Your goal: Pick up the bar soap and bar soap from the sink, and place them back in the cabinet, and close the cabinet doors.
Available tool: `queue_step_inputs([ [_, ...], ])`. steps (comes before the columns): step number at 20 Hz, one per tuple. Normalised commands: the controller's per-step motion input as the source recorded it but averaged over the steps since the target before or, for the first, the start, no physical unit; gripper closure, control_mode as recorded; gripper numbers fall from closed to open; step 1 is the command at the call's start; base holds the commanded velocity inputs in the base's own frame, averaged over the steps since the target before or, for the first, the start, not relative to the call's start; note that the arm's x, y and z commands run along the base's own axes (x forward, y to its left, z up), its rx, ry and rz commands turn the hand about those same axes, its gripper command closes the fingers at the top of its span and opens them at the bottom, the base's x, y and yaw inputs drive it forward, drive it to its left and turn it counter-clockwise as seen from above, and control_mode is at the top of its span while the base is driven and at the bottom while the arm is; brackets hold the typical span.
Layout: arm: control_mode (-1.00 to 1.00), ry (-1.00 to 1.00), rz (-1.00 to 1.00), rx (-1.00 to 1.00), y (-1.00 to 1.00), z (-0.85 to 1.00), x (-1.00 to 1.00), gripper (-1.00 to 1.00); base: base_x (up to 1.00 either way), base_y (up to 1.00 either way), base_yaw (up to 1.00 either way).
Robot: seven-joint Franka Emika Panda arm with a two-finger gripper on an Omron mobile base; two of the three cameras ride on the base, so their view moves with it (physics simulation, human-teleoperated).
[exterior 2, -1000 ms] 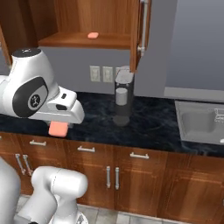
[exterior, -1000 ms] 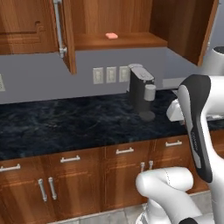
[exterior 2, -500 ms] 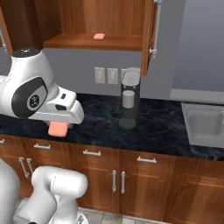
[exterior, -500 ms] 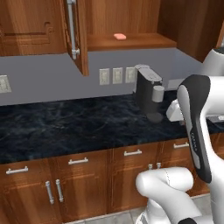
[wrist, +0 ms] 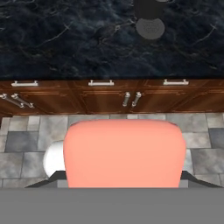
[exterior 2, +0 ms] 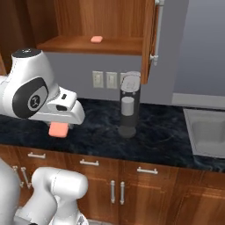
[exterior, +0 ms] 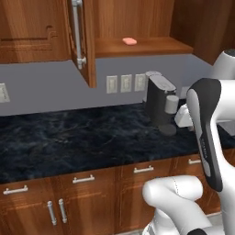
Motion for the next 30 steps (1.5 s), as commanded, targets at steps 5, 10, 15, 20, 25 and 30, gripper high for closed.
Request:
queue_step_inputs([
  [5, 1.00, 0.00, 0.00, 0.00, 0.00, 0.00, 0.00, 1.00, 0.46, 0.01, 0.00],
  [10, 1.00, 0.00, 0.00, 0.00, 0.00, 0.00, 0.00, 1.00, 0.44, 0.01, 0.01],
  [15, 1.00, 0.00, 0.00, 0.00, 0.00, 0.00, 0.00, 1.00, 0.41, 0.00, 0.03],
  [20, 1.00, 0.00, 0.00, 0.00, 0.00, 0.00, 0.00, 1.00, 0.46, 0.00, 0.04],
  [25, 1.00, 0.00, 0.00, 0.00, 0.00, 0.00, 0.00, 1.00, 0.30, -0.10, 0.05],
  [30, 1.00, 0.00, 0.00, 0.00, 0.00, 0.00, 0.00, 1.00, 0.09, -0.21, 0.05],
])
